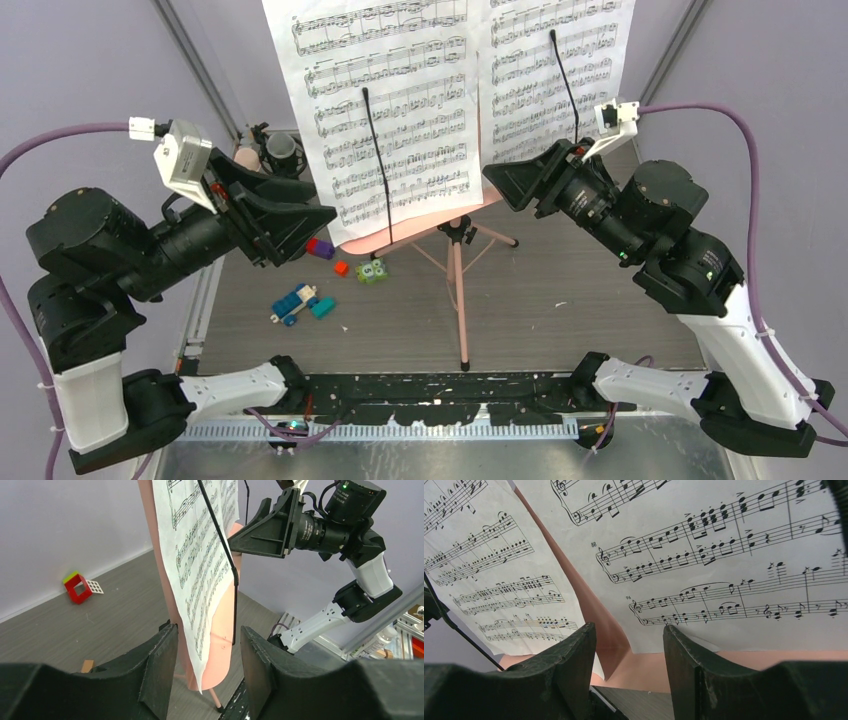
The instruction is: Pack up the instrument practice props
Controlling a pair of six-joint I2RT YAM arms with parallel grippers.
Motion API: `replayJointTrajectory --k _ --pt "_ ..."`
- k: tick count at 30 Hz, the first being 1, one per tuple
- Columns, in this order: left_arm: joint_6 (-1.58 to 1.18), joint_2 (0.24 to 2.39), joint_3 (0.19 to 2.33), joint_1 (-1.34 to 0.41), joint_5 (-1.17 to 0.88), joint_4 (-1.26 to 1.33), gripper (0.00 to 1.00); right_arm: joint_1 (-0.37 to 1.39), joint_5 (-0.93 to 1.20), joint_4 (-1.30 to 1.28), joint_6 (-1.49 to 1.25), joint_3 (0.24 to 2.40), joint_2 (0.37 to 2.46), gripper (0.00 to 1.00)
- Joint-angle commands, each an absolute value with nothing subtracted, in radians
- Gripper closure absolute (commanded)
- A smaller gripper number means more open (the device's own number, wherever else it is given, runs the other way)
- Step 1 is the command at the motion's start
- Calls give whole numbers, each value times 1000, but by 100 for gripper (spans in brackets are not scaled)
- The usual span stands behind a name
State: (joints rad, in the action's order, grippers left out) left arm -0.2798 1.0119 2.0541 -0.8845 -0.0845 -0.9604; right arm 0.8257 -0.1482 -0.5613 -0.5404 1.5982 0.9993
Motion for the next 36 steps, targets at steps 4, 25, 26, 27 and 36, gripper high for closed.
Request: replayJointTrajectory --k 4,25,26,27,36 --pt "-276 1047 2067 -891 -107 -907 50 830 -161 -530 -532 1596 983 43" --pt "-284 1025 2072 -890 -117 -890 56 831 -150 -509 -531 1562 970 42" --pt "-284 1023 2073 -890 -118 -889 56 831 -150 -509 -531 1562 969 42" --pt "-284 1023 2072 -891 -122 -887 56 831 -152 -509 -531 1561 969 42" --pt "-287 1037 2065 -891 -145 -879 63 831 -152 -503 -534 1552 969 42"
